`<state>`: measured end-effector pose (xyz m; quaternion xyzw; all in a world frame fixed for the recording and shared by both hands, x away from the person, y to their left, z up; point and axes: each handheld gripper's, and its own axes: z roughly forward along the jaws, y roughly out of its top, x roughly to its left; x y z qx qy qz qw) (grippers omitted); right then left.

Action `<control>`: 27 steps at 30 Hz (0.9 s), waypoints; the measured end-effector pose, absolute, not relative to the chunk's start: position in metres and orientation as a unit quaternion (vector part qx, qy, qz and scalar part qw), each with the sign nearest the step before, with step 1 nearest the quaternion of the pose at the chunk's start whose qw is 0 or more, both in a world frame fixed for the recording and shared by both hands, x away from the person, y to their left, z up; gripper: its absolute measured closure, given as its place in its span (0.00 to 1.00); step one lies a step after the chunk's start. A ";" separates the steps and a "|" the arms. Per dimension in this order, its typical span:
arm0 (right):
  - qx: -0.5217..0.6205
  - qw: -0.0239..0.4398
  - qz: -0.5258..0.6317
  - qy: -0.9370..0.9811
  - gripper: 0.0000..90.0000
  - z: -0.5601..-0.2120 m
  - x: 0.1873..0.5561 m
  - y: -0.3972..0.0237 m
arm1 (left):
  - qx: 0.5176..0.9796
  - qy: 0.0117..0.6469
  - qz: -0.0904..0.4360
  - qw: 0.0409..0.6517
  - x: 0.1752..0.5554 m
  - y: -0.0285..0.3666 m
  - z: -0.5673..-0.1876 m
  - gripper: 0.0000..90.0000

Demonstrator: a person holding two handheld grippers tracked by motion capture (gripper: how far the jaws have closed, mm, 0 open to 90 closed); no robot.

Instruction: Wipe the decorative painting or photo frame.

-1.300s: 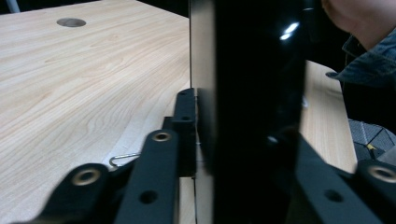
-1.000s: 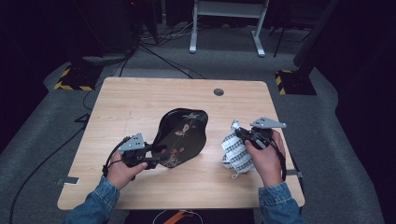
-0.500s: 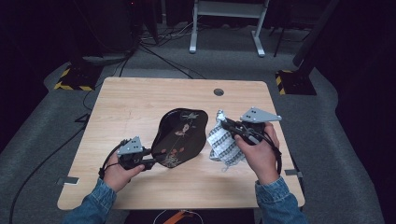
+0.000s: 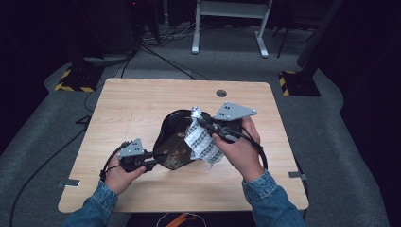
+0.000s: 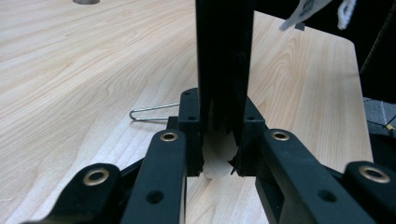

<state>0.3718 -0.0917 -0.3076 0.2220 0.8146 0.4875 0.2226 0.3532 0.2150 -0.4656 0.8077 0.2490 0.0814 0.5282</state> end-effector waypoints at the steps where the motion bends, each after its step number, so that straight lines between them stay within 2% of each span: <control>1: 0.219 0.222 0.487 0.816 0.92 -0.308 0.372 -0.089 | 0.808 0.249 0.080 0.528 0.353 0.215 -0.465 0.87; 12: 0.202 0.232 0.461 0.832 0.92 -0.312 0.377 -0.061 | 0.815 0.244 0.083 0.518 0.350 0.211 -0.462 0.87; 27: 0.176 0.223 0.452 0.845 0.92 -0.312 0.371 -0.038 | 0.822 0.244 0.085 0.508 0.350 0.210 -0.462 0.87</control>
